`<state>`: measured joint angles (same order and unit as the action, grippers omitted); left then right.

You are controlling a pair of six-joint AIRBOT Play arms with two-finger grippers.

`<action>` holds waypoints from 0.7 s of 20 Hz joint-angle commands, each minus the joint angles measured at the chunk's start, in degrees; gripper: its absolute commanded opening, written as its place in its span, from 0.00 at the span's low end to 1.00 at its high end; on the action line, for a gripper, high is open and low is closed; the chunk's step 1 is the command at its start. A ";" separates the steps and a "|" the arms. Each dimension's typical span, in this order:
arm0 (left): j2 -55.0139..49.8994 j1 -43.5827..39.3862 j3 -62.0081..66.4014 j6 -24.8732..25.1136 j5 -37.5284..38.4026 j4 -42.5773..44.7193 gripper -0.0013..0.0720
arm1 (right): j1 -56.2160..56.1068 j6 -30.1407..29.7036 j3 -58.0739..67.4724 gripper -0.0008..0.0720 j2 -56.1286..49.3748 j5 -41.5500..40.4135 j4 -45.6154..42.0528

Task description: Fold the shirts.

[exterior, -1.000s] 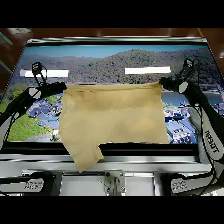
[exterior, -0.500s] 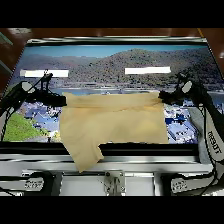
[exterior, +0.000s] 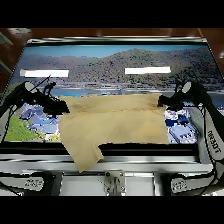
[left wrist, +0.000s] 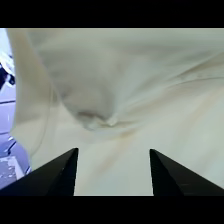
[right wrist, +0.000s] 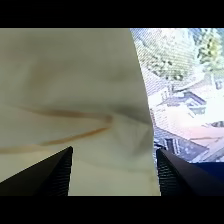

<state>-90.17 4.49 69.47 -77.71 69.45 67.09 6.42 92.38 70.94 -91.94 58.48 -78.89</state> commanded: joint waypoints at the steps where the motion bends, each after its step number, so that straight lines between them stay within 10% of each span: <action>1: 1.90 2.95 4.50 -2.78 7.58 1.62 0.74 | 1.60 -0.70 1.44 0.89 4.57 3.52 -4.59; 7: 14.93 12.02 -8.52 -2.49 15.98 2.93 0.95 | 17.09 -12.83 -4.50 0.85 12.61 27.17 1.64; 14: 27.87 14.75 -42.80 3.56 1.46 -12.22 0.94 | 24.06 -16.17 -17.92 0.85 16.46 20.59 10.54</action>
<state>-66.17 18.35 37.30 -76.58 76.14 61.28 28.53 77.91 56.82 -76.62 80.44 -71.42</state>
